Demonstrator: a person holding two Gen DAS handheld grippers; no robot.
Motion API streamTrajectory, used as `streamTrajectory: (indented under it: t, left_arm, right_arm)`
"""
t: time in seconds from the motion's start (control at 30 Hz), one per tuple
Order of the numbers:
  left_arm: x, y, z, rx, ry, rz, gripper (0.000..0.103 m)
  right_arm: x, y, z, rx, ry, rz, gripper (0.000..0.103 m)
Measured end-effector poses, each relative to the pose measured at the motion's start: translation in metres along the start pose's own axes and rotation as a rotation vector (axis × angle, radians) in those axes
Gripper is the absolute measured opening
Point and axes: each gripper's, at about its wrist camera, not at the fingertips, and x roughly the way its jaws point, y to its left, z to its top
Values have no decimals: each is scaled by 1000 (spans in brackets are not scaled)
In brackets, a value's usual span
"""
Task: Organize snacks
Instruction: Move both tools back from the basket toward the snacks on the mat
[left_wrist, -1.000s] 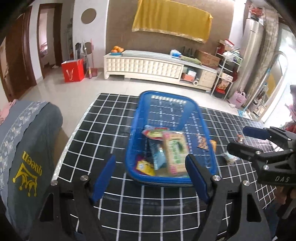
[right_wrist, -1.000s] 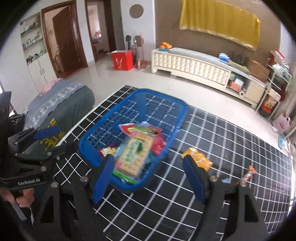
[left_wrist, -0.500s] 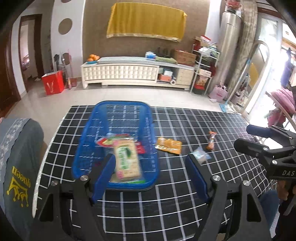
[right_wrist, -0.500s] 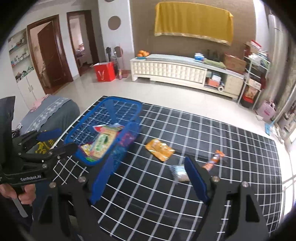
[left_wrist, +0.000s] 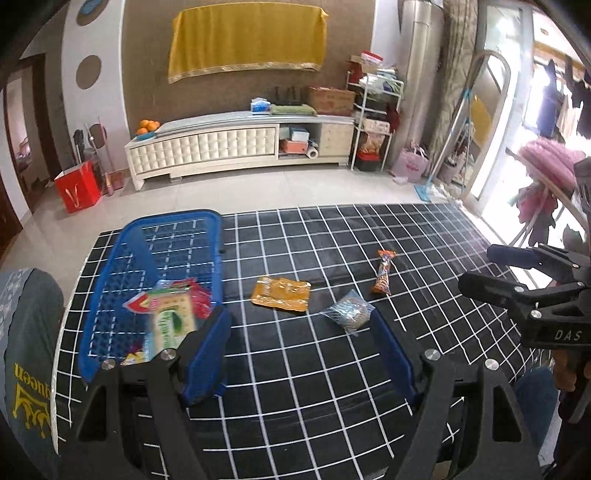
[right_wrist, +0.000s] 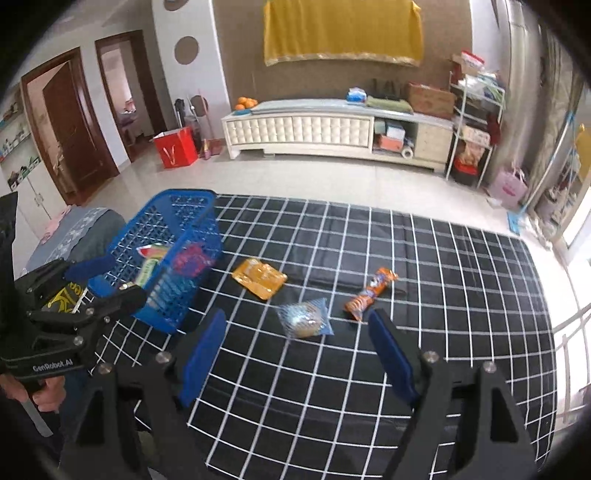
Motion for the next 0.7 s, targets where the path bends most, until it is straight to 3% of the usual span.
streamTrajectory:
  t: [0.33,0.7]
  left_arm:
    - [64,-21,-12,-4,95,-7,76]
    - [113,-29,-44,-66,156,52,76]
  right_arm:
    - [51,-40,-22,25,103,20,83]
    - [111,-59,-35,-14,190,67,83]
